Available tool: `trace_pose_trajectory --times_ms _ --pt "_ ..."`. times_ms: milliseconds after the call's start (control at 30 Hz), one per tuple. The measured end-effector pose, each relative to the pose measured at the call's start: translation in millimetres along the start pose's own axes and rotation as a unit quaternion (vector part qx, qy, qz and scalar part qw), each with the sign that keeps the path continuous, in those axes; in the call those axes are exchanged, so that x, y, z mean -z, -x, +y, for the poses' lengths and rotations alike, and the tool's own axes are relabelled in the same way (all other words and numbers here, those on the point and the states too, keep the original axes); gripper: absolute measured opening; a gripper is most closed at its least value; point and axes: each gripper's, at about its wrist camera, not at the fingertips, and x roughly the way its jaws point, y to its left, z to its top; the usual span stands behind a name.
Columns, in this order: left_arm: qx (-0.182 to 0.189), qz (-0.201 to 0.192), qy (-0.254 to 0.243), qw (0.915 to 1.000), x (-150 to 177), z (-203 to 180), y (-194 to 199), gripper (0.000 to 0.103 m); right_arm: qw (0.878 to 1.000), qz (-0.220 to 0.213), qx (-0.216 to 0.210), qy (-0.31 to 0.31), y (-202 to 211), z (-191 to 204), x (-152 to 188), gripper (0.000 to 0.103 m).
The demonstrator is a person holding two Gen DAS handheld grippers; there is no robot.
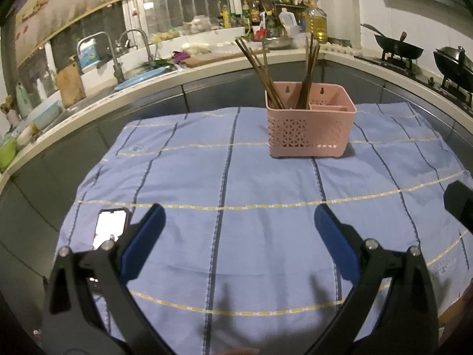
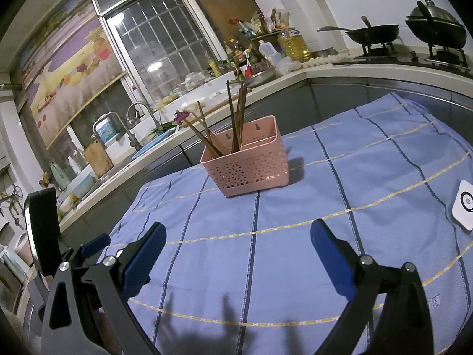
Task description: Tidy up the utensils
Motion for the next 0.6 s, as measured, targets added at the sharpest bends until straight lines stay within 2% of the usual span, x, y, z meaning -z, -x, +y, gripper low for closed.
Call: trace_pose_trajectory --times_ms 233,433,600 --pt "-0.007 -0.007 0.011 0.9999 0.0 4.1 6.3 0.097 1.0 0.0 -0.005 0.004 2.8 4.4 -1.8 0.097" --pt "0.0 0.021 0.021 0.9996 3.7 7.5 1.5 0.097 1.0 -0.003 -0.006 0.004 5.5 5.8 -1.7 0.097" --pt "-0.006 0.024 0.02 0.9995 6.2 7.4 2.0 0.097 1.0 0.001 -0.008 0.001 6.3 4.9 -1.9 0.097"
